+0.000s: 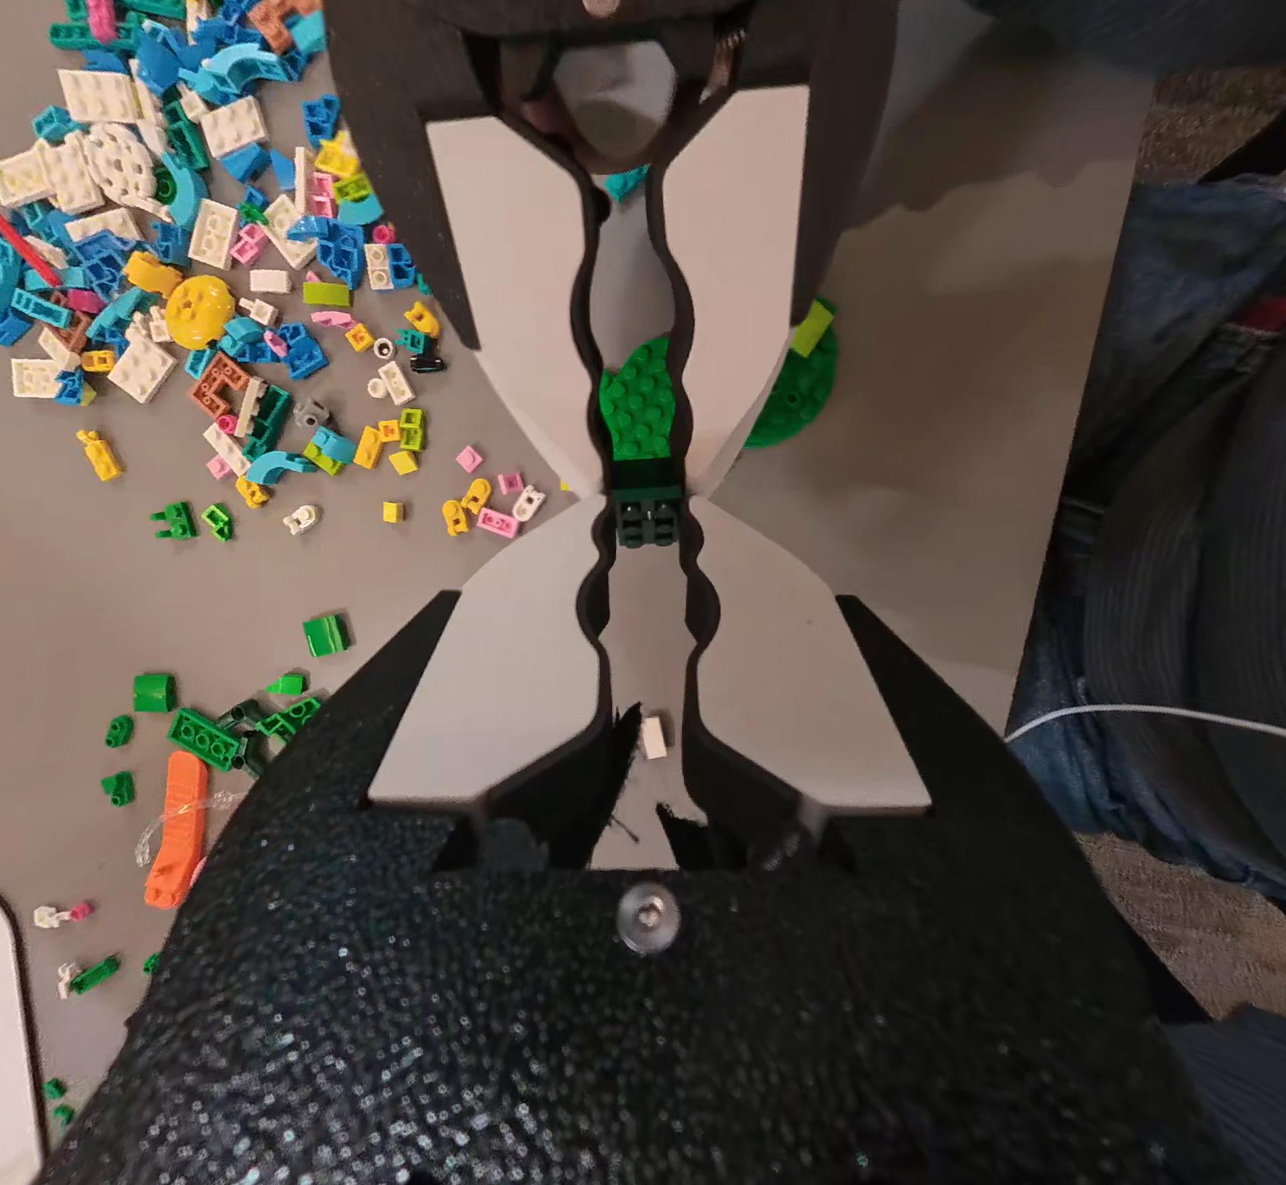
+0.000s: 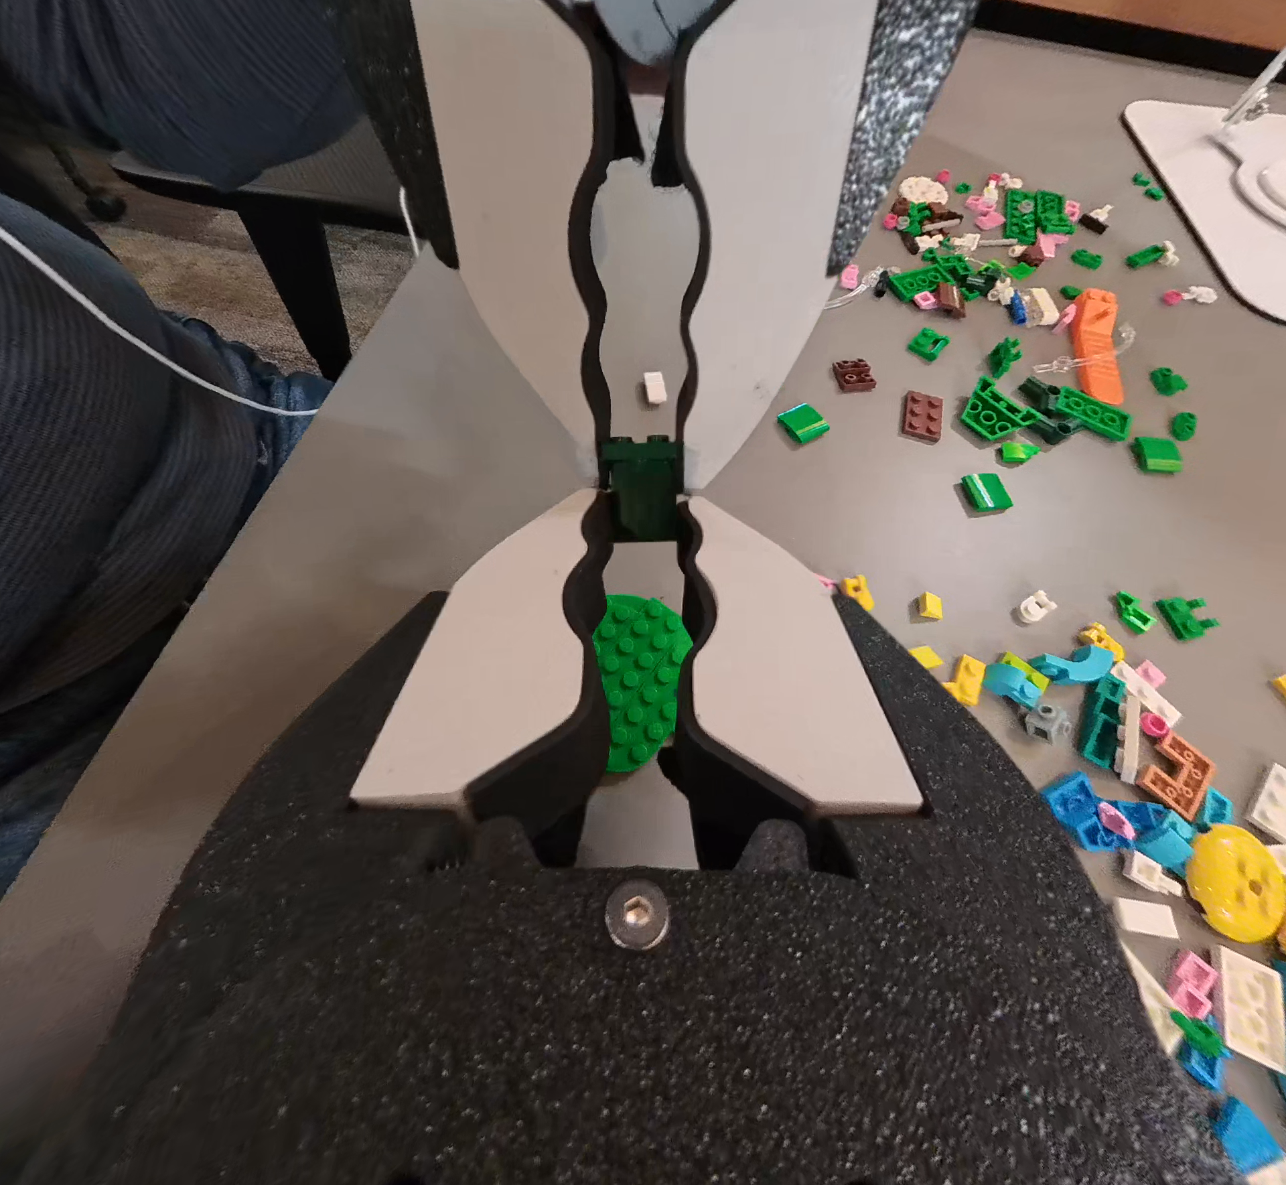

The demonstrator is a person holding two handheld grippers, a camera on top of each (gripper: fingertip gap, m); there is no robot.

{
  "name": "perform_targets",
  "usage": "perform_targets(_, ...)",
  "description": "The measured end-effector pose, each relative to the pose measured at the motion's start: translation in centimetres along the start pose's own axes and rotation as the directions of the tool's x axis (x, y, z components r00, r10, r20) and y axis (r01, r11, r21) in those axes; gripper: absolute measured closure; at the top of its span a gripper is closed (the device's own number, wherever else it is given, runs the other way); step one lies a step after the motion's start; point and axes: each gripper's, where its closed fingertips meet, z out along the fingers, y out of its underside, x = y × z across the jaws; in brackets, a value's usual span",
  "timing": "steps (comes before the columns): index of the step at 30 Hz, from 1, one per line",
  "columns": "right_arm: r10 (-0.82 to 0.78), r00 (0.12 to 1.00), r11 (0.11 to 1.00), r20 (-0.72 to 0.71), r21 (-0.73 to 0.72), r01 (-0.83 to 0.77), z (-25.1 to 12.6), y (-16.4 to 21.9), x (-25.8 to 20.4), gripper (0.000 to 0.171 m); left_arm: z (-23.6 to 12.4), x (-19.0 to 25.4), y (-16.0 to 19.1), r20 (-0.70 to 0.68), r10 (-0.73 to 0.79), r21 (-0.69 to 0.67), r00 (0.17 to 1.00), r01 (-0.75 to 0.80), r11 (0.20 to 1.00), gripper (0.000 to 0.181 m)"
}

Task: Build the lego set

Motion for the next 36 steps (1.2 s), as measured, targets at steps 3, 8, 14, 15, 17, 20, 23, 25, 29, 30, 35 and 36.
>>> perform_targets(3,0.031,1.000,0.999,-0.003,0.028,-0.031,-0.7,0.0,0.4,0.155,-0.1,-1.0,-0.4,0.053,-0.063,0.039,0.997,0.061,0.997,0.147)
perform_targets(8,0.098,0.984,0.981,-0.147,0.179,-0.071,-4.3,-0.6,3.3,0.155,-0.3,-2.1,0.1,0.132,-0.157,0.149,0.979,0.137,0.979,0.103)
perform_targets(14,0.152,0.937,0.921,-0.316,0.390,-0.018,-9.3,-2.1,5.8,0.155,2.9,0.6,0.6,-0.008,-0.126,0.208,0.992,0.125,0.970,0.100)
perform_targets(15,0.154,0.934,0.914,-0.323,0.406,-0.011,-9.6,-2.2,5.9,0.155,3.5,1.1,0.5,-0.016,-0.087,0.205,0.996,0.089,0.975,0.099)
perform_targets(17,0.156,0.929,0.906,-0.335,0.423,0.000,-9.9,-2.4,6.0,0.155,4.5,1.5,0.1,-0.018,-0.020,0.197,1.000,0.024,0.980,0.098)
perform_targets(20,0.161,0.927,0.896,-0.340,0.444,0.008,-10.1,-2.5,6.2,0.154,5.2,2.1,-0.9,-0.024,0.070,0.205,0.997,-0.063,0.977,0.100)
perform_targets(23,0.168,0.925,0.892,-0.341,0.453,0.005,-10.2,-2.5,6.3,0.155,5.8,2.9,-1.9,-0.061,0.144,0.229,0.988,-0.126,0.965,0.107)
perform_targets(25,0.167,0.925,0.890,-0.343,0.456,0.008,-10.3,-2.6,6.3,0.155,6.3,3.5,-2.3,-0.099,0.164,0.236,0.982,-0.137,0.962,0.110)
perform_targets(29,0.171,0.924,0.885,-0.342,0.465,0.009,-10.4,-2.6,6.3,0.155,7.2,4.2,-3.0,-0.150,0.161,0.240,0.976,-0.122,0.963,0.109)
perform_targets(30,0.171,0.924,0.885,-0.343,0.465,0.009,-10.5,-2.6,6.3,0.155,7.4,4.3,-3.2,-0.159,0.158,0.243,0.975,-0.116,0.963,0.108)
perform_targets(35,0.169,0.925,0.883,-0.341,0.468,0.011,-10.5,-2.8,6.2,0.155,7.8,4.5,-4.2,-0.169,0.189,0.281,0.967,-0.137,0.950,0.106)
perform_targets(36,0.170,0.925,0.883,-0.341,0.469,0.010,-10.5,-2.8,6.2,0.155,7.8,4.6,-4.4,-0.179,0.193,0.291,0.965,-0.136,0.947,0.108)
